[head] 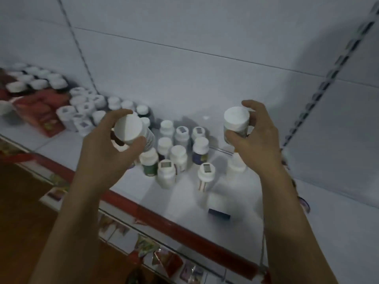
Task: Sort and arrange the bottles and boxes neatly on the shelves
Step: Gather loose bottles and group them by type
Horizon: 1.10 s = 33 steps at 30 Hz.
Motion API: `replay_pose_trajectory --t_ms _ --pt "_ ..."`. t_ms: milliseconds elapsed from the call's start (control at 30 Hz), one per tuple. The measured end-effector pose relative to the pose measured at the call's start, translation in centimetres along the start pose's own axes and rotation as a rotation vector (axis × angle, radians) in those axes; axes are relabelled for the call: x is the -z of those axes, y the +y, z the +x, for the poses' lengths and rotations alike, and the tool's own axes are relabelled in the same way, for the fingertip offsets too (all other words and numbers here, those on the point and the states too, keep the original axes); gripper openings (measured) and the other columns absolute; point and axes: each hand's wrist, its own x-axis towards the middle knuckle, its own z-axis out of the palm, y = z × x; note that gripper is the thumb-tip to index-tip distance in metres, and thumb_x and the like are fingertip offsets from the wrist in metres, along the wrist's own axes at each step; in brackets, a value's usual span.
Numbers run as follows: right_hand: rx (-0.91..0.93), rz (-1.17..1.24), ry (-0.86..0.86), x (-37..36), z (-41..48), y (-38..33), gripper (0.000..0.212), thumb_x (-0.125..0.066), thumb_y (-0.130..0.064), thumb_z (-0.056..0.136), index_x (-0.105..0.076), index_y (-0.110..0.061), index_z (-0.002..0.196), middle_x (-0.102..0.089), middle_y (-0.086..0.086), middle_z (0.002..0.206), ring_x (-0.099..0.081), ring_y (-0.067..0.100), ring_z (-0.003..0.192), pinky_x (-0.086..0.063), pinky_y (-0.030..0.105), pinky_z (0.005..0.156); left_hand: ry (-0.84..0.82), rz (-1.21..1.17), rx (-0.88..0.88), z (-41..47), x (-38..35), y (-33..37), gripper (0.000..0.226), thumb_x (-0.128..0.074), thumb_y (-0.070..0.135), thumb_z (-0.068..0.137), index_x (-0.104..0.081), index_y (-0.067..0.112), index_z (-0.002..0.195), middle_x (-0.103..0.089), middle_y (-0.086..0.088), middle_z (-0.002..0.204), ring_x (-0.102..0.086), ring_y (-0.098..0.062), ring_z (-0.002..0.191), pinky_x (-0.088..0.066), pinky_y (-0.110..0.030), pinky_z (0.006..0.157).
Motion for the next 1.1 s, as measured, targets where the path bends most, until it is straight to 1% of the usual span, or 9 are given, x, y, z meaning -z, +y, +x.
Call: replay_pose_trajectory --t_ms 167,333,433,567,633,767,900,1000,1100 --pt "0.075 0.049 -0.089 -9.5 2.3 -4.4 0.062 -0.082 -0.018 0.078 -0.051 -0.033 0.129 -0.059 -0.026 0.106 -0.055 -0.020 0.093 -0.038 -0.002 0.073 0.157 0.124 0.124 0.5 8.9 -7.3 0.056 -0.065 0.061 0.077 -0.051 0.047 0.130 -0.056 0.029 0.111 -0.055 0.004 0.094 -0.048 -0.028 0.067" --pt "0.121 0.079 -0.134 -18.3 4.0 -9.7 0.060 -0.082 -0.020 0.076 -0.050 -0.037 0.122 -0.062 -0.023 0.109 -0.057 -0.011 0.099 -0.041 0.006 0.074 0.183 0.174 0.243 2.9 16.3 -15.2 0.054 -0.070 0.058 0.080 -0.048 0.054 0.129 -0.056 0.014 0.119 -0.057 -0.002 0.095 -0.055 -0.041 0.074" --pt "0.155 0.113 -0.182 -23.5 4.5 -12.6 0.063 -0.082 -0.020 0.075 -0.048 -0.039 0.125 -0.060 -0.030 0.106 -0.057 -0.012 0.096 -0.041 0.001 0.071 0.129 0.204 0.278 4.3 18.1 -19.7 0.057 -0.073 0.051 0.085 -0.045 0.051 0.135 -0.053 0.016 0.122 -0.057 -0.004 0.094 -0.051 -0.032 0.073" --pt "0.161 0.122 -0.364 -30.4 3.6 -15.9 0.069 -0.082 -0.022 0.075 -0.047 -0.041 0.131 -0.058 -0.018 0.115 -0.058 -0.001 0.099 -0.052 0.016 0.077 -0.041 0.243 0.270 6.5 19.5 -24.0 0.054 -0.075 0.043 0.085 -0.046 0.048 0.130 -0.051 0.018 0.119 -0.057 -0.011 0.096 -0.044 -0.020 0.069" --pt "0.211 0.070 -0.451 -33.8 2.6 -17.3 0.065 -0.079 -0.030 0.075 -0.050 -0.038 0.132 -0.054 -0.008 0.124 -0.055 0.006 0.108 -0.052 0.027 0.085 -0.108 0.282 0.271 7.7 20.3 -25.5 0.055 -0.076 0.042 0.084 -0.049 0.042 0.131 -0.055 0.016 0.122 -0.056 -0.015 0.101 -0.046 -0.024 0.074" --pt "0.293 -0.087 -0.568 -39.9 1.0 -18.0 0.059 -0.067 -0.044 0.073 -0.051 -0.035 0.129 -0.051 -0.009 0.124 -0.050 0.013 0.111 -0.047 0.034 0.083 -0.111 0.335 0.221 9.7 21.6 -27.6 0.053 -0.079 0.040 0.081 -0.053 0.038 0.127 -0.056 0.004 0.125 -0.051 -0.013 0.097 -0.043 -0.032 0.080" --pt "0.423 -0.534 -0.559 -43.4 0.6 -16.5 0.064 -0.072 -0.029 0.079 -0.048 -0.035 0.138 -0.048 -0.007 0.131 -0.038 0.025 0.130 -0.035 0.047 0.097 -0.170 0.307 0.140 10.9 21.2 -28.3 0.050 -0.080 0.037 0.082 -0.056 0.034 0.126 -0.051 0.014 0.115 -0.044 -0.005 0.097 -0.039 -0.032 0.083" --pt "0.382 -0.578 -0.503 -43.5 0.4 -16.0 0.072 -0.073 -0.032 0.081 -0.042 -0.039 0.145 -0.040 -0.003 0.145 -0.024 0.028 0.145 -0.028 0.052 0.108 -0.256 0.301 0.083 11.6 20.1 -28.2 0.054 -0.080 0.040 0.080 -0.059 0.028 0.129 -0.053 0.015 0.115 -0.048 -0.011 0.101 -0.043 -0.036 0.086" --pt "0.353 -0.513 -0.401 -42.0 1.0 -15.6 0.069 -0.071 -0.037 0.075 -0.046 -0.038 0.140 -0.042 -0.003 0.144 -0.030 0.025 0.142 -0.031 0.051 0.107 -0.286 0.386 0.035 12.3 18.9 -28.5 0.053 -0.074 0.045 0.076 -0.062 0.028 0.125 -0.059 0.008 0.119 -0.050 -0.023 0.115 -0.041 -0.046 0.095"
